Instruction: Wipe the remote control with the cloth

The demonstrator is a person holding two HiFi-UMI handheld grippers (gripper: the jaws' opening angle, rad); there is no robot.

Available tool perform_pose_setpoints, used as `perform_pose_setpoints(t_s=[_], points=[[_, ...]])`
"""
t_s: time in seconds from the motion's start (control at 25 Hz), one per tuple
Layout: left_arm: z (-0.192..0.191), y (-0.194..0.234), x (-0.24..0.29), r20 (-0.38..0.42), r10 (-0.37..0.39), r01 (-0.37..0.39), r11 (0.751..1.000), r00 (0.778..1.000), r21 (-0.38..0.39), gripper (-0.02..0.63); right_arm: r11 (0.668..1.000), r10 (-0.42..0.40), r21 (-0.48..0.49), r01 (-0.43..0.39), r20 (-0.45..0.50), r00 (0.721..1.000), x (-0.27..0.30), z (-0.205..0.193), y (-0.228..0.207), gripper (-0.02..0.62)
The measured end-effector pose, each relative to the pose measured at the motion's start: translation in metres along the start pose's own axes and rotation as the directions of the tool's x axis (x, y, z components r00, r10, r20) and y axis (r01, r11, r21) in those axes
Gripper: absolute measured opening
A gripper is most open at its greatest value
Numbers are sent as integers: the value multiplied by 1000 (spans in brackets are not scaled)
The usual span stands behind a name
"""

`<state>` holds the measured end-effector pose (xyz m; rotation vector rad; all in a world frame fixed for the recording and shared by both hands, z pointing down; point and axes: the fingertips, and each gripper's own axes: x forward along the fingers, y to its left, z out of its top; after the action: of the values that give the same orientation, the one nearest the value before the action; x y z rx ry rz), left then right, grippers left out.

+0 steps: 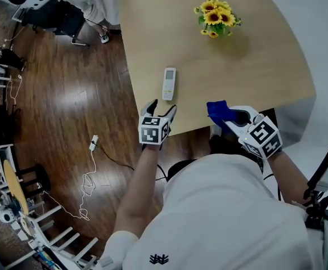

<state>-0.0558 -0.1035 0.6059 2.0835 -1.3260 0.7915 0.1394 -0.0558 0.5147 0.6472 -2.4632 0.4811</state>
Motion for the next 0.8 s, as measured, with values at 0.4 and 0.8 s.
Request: perform_pose_setpoints(t_s=[0.4,0.8], points=[[5,45,96,-211,148,-148,989,966,17,351,999,-2,52,5,-50,999,3,-1,-78,84],[-22,47,123,-217,137,-144,990,967,-15,285,990,-34,134,45,-80,996,13,-6,-85,84]])
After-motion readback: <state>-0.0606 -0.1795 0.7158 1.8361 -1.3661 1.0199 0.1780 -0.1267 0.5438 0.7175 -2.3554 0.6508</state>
